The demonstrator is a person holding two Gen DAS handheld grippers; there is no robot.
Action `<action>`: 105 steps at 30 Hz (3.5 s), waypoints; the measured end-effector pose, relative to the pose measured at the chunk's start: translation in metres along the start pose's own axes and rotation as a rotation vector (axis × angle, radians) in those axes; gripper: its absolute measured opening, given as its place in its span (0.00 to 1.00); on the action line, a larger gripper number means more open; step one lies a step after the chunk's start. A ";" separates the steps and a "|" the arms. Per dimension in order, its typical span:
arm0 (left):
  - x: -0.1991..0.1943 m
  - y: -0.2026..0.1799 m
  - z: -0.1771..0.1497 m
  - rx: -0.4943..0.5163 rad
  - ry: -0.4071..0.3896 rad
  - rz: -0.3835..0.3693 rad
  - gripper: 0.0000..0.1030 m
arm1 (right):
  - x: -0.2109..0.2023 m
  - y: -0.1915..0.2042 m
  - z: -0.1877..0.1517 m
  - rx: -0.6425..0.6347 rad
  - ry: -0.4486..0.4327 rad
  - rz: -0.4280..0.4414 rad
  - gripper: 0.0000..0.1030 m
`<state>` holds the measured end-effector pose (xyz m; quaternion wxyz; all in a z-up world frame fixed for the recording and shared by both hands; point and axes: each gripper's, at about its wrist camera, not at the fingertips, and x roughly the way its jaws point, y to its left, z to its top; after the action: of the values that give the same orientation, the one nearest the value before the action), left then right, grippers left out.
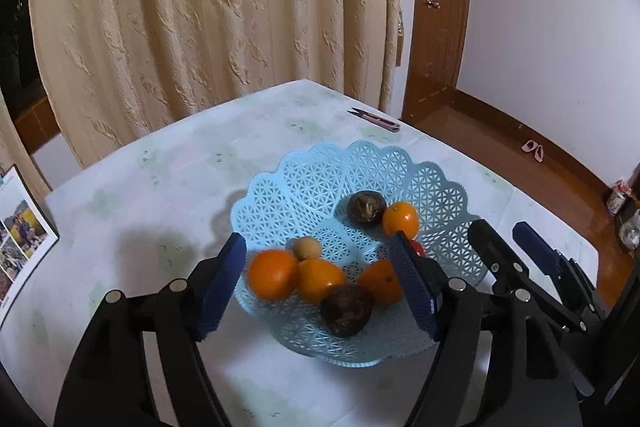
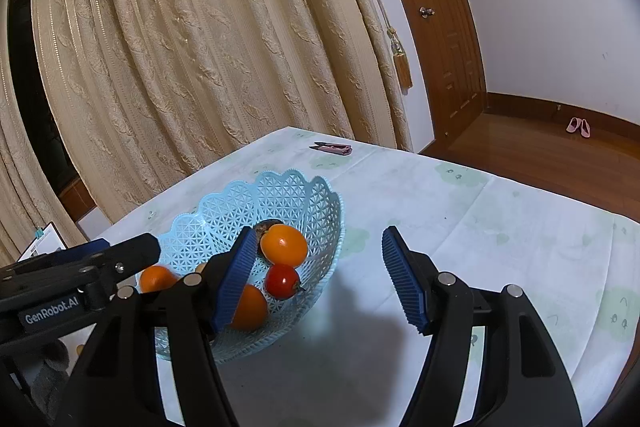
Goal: Organize fruits
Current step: 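Move both open tools back over the last tomato and yellow fruit, then grasp the red tomato with the left tool while the right tool grasps the small yellow fruit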
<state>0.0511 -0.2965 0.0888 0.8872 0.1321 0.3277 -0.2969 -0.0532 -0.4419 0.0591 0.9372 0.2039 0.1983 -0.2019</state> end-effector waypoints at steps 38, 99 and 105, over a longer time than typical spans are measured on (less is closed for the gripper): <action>-0.082 0.070 -0.040 -0.114 -0.072 0.189 0.89 | -0.012 -0.004 0.000 0.025 -0.053 -0.045 0.76; -0.128 0.249 -0.222 -0.510 0.146 0.338 0.26 | -0.025 0.209 -0.090 -0.436 0.263 0.410 0.81; -0.135 0.247 -0.220 -0.507 0.113 0.341 0.26 | -0.008 0.235 -0.099 -0.484 0.337 0.443 0.81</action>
<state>0.0104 0.0520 0.0227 0.9091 -0.0239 0.4134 -0.0447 0.0193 -0.1974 0.0509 0.9335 0.0448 0.3427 0.0953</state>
